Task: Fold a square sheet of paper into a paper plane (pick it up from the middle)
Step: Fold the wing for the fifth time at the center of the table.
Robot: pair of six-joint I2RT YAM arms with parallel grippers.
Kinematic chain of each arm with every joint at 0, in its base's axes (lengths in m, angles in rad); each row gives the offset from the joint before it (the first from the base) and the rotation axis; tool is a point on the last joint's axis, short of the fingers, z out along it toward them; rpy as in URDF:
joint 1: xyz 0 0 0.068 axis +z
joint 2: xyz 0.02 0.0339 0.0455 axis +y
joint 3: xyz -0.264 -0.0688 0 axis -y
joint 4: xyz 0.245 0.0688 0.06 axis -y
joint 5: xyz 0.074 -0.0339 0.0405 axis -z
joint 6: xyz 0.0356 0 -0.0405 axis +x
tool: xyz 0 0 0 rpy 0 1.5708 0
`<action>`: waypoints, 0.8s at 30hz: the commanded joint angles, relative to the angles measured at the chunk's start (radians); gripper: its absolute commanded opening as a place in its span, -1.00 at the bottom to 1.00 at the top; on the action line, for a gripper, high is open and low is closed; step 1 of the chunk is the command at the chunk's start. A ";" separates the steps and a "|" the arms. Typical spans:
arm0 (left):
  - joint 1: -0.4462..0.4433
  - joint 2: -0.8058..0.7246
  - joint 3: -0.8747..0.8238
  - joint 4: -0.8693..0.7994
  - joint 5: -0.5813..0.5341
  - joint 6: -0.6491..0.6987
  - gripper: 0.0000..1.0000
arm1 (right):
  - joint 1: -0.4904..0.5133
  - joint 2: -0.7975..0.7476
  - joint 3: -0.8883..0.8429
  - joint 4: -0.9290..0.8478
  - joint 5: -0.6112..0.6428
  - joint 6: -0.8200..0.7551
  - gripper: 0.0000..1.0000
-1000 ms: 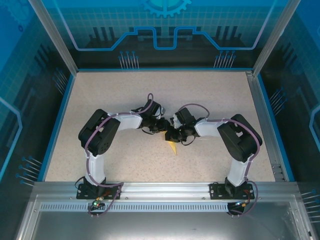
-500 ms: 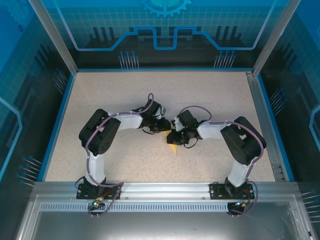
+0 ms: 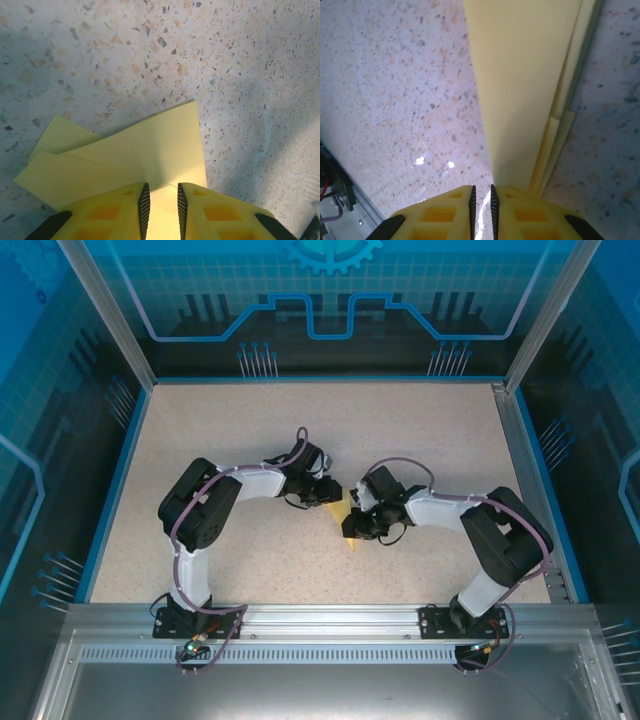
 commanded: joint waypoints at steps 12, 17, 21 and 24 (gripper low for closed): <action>0.002 0.051 0.001 -0.060 -0.031 -0.003 -0.47 | 0.054 0.118 0.062 -0.115 0.010 -0.071 -0.62; 0.002 0.054 0.002 -0.069 -0.039 0.004 -0.47 | 0.024 0.094 -0.015 -0.056 -0.046 -0.063 -0.63; 0.003 0.058 0.000 -0.075 -0.042 0.006 -0.48 | 0.011 0.051 -0.046 -0.030 -0.097 -0.063 -0.61; 0.004 0.059 -0.002 -0.072 -0.045 0.005 -0.47 | 0.006 0.036 -0.063 -0.031 -0.126 -0.076 -0.59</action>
